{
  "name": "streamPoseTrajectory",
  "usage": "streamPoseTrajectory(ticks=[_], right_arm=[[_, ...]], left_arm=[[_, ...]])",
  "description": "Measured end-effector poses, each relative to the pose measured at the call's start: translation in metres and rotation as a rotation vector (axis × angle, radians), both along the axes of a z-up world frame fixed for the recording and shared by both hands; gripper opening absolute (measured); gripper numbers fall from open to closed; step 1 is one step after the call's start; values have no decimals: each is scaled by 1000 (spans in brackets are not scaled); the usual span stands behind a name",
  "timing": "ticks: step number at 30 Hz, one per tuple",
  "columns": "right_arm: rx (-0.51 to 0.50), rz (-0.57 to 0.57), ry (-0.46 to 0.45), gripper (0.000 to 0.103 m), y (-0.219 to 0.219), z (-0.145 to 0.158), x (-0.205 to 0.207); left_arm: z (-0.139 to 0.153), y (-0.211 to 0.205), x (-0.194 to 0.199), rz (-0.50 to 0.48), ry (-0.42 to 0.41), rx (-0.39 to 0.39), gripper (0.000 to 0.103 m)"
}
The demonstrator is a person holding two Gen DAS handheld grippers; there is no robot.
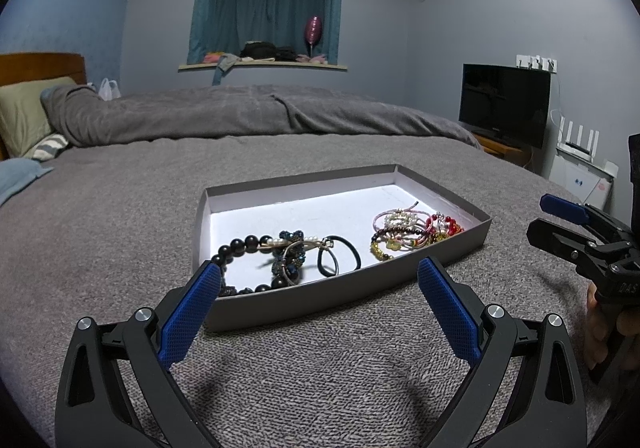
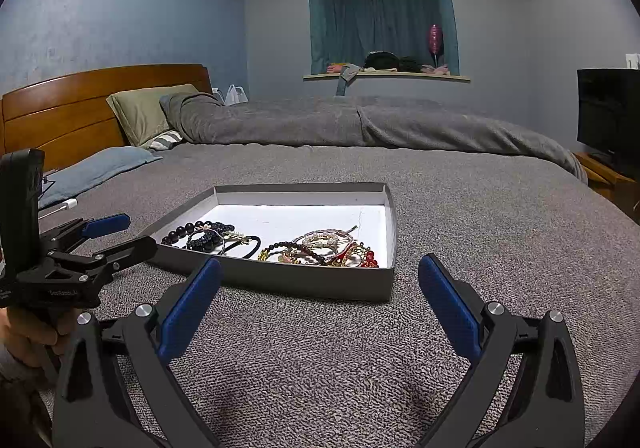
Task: Organize jewelry
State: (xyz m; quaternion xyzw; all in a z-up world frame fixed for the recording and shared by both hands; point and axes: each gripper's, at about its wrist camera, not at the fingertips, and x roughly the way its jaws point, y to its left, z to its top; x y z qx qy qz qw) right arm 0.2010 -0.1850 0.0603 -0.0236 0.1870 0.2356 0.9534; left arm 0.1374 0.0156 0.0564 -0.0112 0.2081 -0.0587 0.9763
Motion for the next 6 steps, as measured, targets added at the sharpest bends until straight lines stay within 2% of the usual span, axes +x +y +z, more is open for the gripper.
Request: streamPoseTrajectory(ticks=[6], right_arm=[[0, 0, -1, 97, 0, 0, 0]], left_arm=[[0, 0, -1, 2, 2, 2, 98]])
